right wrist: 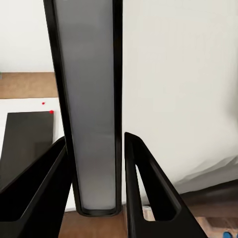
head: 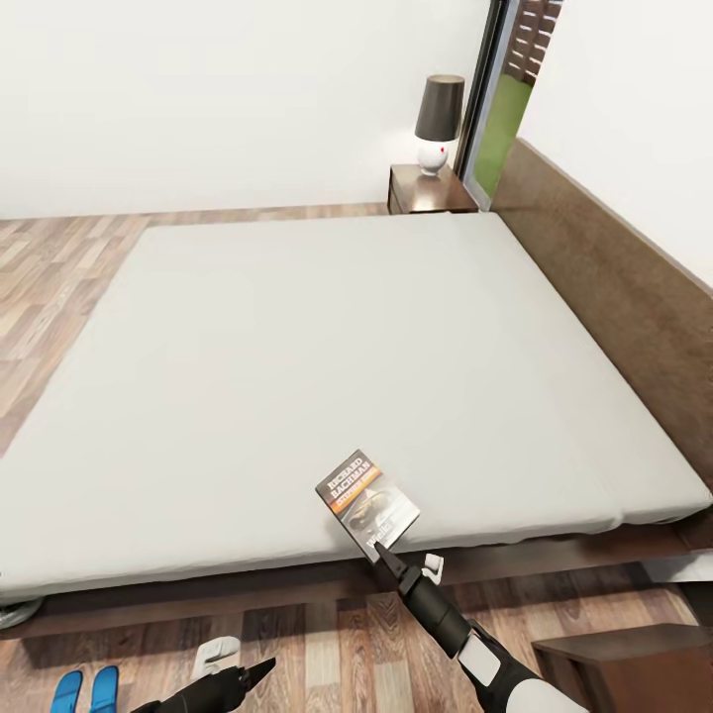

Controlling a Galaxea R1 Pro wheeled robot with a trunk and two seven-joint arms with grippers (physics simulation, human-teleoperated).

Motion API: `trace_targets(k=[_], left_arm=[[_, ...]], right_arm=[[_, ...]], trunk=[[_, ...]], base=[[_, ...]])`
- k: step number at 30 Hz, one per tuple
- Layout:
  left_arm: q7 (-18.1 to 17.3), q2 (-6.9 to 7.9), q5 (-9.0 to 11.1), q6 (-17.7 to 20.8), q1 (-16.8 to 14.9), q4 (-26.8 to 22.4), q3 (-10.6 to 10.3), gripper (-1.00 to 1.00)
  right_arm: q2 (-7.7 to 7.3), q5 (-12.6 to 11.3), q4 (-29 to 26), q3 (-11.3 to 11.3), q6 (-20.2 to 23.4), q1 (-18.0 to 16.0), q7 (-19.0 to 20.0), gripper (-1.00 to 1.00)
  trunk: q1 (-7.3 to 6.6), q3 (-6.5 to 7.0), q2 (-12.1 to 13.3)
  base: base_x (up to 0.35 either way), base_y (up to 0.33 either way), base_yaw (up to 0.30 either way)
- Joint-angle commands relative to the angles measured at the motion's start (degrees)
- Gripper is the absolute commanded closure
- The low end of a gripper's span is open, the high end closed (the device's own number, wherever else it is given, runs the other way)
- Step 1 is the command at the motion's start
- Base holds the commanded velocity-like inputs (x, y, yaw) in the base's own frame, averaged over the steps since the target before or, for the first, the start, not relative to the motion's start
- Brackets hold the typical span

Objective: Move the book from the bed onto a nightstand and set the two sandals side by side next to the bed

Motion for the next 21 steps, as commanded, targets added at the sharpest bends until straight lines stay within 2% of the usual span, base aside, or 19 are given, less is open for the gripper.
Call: trace_targets(k=[1, 13, 17, 20, 21], left_arm=[[-0.1, 0.04, 0.6, 0.1, 0.0, 0.0, -0.5, -1.00], [-0.1, 0.04, 0.6, 0.1, 0.0, 0.0, -0.5, -1.00], [-0.1, 0.04, 0.5, 0.1, 0.0, 0.0, -0.5, -1.00], [-0.2, 0.04, 0.5, 0.1, 0.0, 0.0, -0.5, -1.00], [-0.2, 0.04, 0.5, 0.1, 0.0, 0.0, -0.5, -1.00]], right_arm=[[0.00, -0.5, 0.0, 0.3, 0.4, 0.0, 0.1, 1.00], [-0.04, 0.1, -0.1, 0.7, 0.7, 0.0, -0.1, 1.00], [-0.08, 0.4, -0.6, 0.9, 3.2, 0.0, -0.2, 1.00], [-0.04, 1.3, -0.8, 4.5, 8.7, 0.0, 0.0, 1.00], [-0.06, 2.0, -0.9, 6.8, 10.2, 0.0, 0.1, 1.00]], trunk=[[-0.22, 0.15, 0.4], [-2.86, 2.31, 5.2], [-3.74, 3.03, 6.8], [-4.40, 3.56, 8.0], [-4.62, 3.74, 8.4]], base=[[0.000, 0.000, 0.000], [0.000, 0.000, 0.000], [0.000, 0.000, 0.000], [0.000, 0.000, 0.000], [0.000, 0.000, 0.000]])
